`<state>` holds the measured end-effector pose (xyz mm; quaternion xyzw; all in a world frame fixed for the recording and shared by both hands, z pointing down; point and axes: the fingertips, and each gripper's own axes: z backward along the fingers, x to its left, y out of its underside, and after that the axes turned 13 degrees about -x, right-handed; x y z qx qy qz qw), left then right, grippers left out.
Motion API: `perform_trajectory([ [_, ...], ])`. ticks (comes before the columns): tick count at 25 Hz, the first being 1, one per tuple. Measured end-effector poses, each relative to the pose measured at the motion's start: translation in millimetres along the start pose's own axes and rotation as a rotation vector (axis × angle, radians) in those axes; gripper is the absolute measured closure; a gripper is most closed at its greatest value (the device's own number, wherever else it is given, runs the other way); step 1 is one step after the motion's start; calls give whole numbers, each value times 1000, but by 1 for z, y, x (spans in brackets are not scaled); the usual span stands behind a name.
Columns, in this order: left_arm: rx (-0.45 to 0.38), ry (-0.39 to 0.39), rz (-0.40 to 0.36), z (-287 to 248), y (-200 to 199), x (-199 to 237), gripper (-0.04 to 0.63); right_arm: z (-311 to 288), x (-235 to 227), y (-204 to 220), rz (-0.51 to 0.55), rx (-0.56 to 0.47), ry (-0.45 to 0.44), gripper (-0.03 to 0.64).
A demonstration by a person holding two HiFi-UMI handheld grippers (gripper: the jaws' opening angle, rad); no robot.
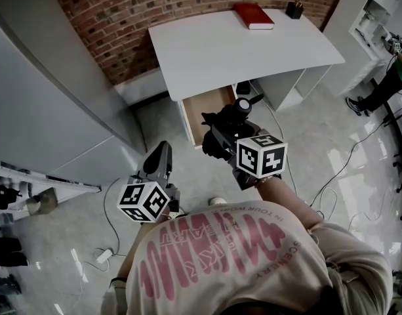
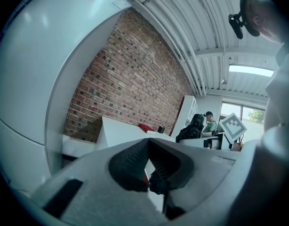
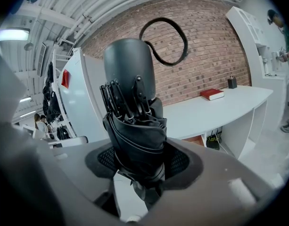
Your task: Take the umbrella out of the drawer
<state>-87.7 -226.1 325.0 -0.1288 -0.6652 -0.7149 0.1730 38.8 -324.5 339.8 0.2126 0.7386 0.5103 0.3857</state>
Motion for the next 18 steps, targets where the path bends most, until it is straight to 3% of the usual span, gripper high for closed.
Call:
perform_trajectory([
  [18, -3, -25, 7, -2, 17, -5, 589, 4, -18, 16, 6, 42, -7, 368],
])
